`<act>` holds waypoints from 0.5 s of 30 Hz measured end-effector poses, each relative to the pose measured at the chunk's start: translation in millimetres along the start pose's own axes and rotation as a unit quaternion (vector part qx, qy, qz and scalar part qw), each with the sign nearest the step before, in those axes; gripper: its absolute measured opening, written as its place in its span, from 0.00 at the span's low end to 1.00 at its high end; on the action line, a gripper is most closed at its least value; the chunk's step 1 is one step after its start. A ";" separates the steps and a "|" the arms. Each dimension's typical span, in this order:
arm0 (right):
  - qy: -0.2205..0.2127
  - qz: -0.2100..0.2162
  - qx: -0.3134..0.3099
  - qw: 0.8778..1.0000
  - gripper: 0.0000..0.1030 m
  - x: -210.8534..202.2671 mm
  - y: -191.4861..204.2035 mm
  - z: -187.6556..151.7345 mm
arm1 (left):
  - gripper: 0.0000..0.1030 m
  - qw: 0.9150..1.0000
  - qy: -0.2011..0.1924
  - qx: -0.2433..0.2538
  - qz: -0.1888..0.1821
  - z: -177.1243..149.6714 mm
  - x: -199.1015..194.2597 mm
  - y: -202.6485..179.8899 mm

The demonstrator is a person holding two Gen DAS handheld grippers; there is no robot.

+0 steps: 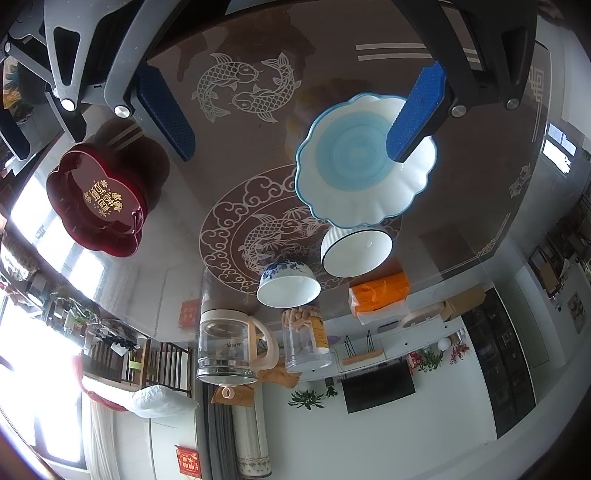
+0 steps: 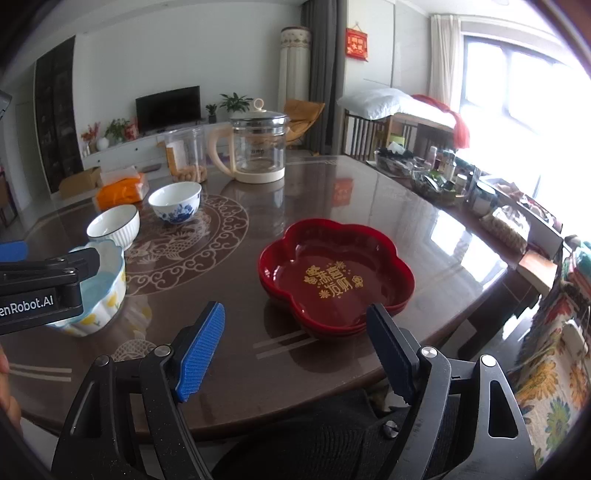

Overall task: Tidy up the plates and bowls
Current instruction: 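Move the right gripper to the rim of the white scalloped bowl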

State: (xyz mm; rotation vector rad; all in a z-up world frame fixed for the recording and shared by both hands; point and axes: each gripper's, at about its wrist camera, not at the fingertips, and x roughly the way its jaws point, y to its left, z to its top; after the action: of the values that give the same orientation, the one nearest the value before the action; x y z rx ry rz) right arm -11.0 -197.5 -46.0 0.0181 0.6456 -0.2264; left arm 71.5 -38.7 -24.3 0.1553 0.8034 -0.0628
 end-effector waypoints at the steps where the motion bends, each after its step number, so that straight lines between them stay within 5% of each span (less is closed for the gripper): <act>1: 0.000 0.000 0.000 1.000 0.79 0.0 0.1 0.0 | 1.00 1.000 0.000 -0.001 -0.001 0.0 -0.1 0.4; 8: 0.011 0.008 -0.003 1.000 0.79 2.7 3.5 -0.1 | 1.00 1.000 0.010 -0.015 -0.023 4.5 1.9 20.9; 15: 0.028 0.081 -0.022 0.996 0.79 11.5 15.0 23.7 | 1.00 0.992 0.006 -0.126 0.010 5.3 22.7 170.3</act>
State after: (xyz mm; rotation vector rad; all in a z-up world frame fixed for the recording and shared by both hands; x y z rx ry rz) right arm 15.3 -187.2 -34.7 0.0340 0.7018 -0.0547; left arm 110.6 128.5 -17.5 -0.0743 0.8138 0.0593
